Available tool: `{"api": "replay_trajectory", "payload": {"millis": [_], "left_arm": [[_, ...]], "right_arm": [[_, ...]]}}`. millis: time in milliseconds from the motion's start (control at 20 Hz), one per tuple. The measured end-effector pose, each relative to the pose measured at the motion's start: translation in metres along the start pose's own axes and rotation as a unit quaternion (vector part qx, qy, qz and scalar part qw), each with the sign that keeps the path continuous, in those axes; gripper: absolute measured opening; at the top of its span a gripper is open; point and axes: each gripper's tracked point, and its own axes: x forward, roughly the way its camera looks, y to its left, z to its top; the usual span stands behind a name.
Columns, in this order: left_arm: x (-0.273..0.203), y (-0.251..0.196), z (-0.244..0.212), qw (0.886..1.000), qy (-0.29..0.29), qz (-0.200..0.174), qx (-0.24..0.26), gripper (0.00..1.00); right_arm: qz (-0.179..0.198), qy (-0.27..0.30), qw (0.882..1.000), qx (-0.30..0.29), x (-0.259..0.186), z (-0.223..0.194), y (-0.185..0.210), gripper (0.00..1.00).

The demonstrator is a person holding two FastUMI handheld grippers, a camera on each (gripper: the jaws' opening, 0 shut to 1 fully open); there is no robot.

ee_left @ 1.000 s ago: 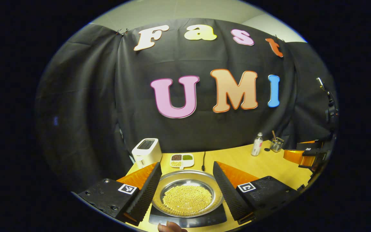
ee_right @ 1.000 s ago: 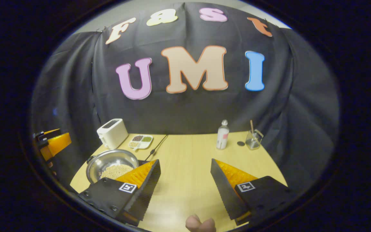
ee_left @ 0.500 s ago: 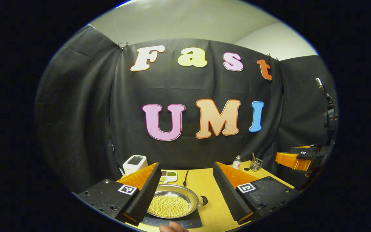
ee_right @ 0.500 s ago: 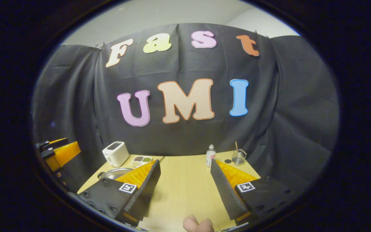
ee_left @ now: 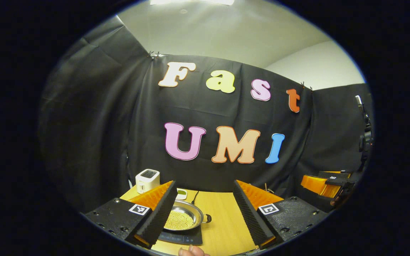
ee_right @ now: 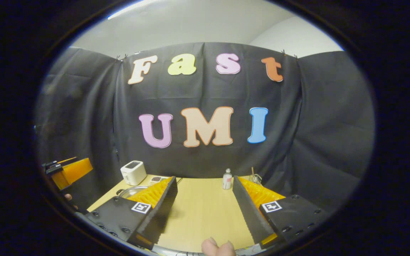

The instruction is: First push the handle of the pot to place it horizontally, then grasp the pot with both hands and set it on the induction cooktop.

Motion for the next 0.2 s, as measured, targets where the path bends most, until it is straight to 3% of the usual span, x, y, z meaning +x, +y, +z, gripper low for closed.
{"api": "replay_trajectory", "payload": {"millis": [200], "left_arm": [[-0.005,-0.002,0.019,0.999,-0.014,0.009,0.039,0.92]], "right_arm": [[0.014,-0.027,0.999,0.011,-0.006,0.024,0.002,0.94]]}}
